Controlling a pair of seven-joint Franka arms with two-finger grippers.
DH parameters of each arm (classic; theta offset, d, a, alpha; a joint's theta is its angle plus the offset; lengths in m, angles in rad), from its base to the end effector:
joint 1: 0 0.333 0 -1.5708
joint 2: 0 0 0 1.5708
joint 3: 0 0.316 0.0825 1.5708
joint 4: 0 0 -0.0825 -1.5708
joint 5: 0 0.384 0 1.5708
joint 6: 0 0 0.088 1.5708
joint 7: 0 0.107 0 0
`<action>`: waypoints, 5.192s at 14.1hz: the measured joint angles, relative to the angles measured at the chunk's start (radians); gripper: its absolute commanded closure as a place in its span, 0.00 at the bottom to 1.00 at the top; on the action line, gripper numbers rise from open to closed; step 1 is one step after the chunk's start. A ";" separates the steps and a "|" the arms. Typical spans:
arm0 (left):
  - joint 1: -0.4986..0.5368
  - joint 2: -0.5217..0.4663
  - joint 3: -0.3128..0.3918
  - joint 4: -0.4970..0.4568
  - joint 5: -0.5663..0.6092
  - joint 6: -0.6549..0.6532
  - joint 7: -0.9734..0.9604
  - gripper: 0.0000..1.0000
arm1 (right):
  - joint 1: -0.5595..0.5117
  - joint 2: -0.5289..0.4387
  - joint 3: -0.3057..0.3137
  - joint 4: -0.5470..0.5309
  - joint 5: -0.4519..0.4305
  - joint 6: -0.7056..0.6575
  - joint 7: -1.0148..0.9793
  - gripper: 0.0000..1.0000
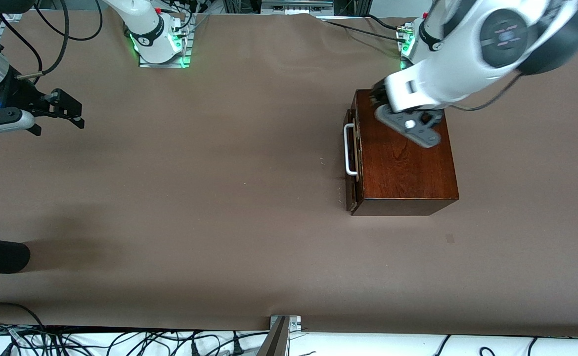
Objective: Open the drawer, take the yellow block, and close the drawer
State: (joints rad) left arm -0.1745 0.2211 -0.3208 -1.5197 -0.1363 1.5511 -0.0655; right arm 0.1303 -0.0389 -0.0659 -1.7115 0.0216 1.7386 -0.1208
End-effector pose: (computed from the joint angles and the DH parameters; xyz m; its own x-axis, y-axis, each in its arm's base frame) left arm 0.5351 -0.2856 0.5261 0.8892 -0.4163 -0.1899 -0.3827 -0.9041 0.1903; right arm 0.5542 0.0371 0.5940 0.9812 0.1803 0.0682 0.1818 -0.9832 -0.0159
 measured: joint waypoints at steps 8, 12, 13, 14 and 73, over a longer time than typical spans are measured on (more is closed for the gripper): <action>-0.205 0.205 -0.004 0.002 0.184 0.213 -0.443 0.00 | 0.000 0.000 0.000 0.000 0.000 0.000 0.000 0.00; -0.258 0.235 -0.005 -0.054 0.244 0.210 -0.505 0.00 | 0.000 0.001 0.000 0.000 0.000 0.000 0.000 0.00; -0.264 0.236 -0.005 -0.074 0.260 0.210 -0.531 0.00 | 0.000 0.001 0.000 0.000 0.000 0.000 0.000 0.00; -0.274 0.236 -0.005 -0.091 0.278 0.210 -0.564 0.00 | 0.000 0.001 0.000 0.000 0.000 0.000 0.000 0.00; 0.110 -0.210 0.343 -0.212 0.128 0.206 0.067 0.00 | 0.673 0.321 0.047 0.169 0.003 0.049 -0.052 0.00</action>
State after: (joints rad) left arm -0.0644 0.0111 0.0220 -1.7321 -0.0079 1.7572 0.0012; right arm 0.8029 0.2817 -0.0187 -1.5427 0.0248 1.7880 -0.1730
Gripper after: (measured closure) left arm 0.000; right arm 0.000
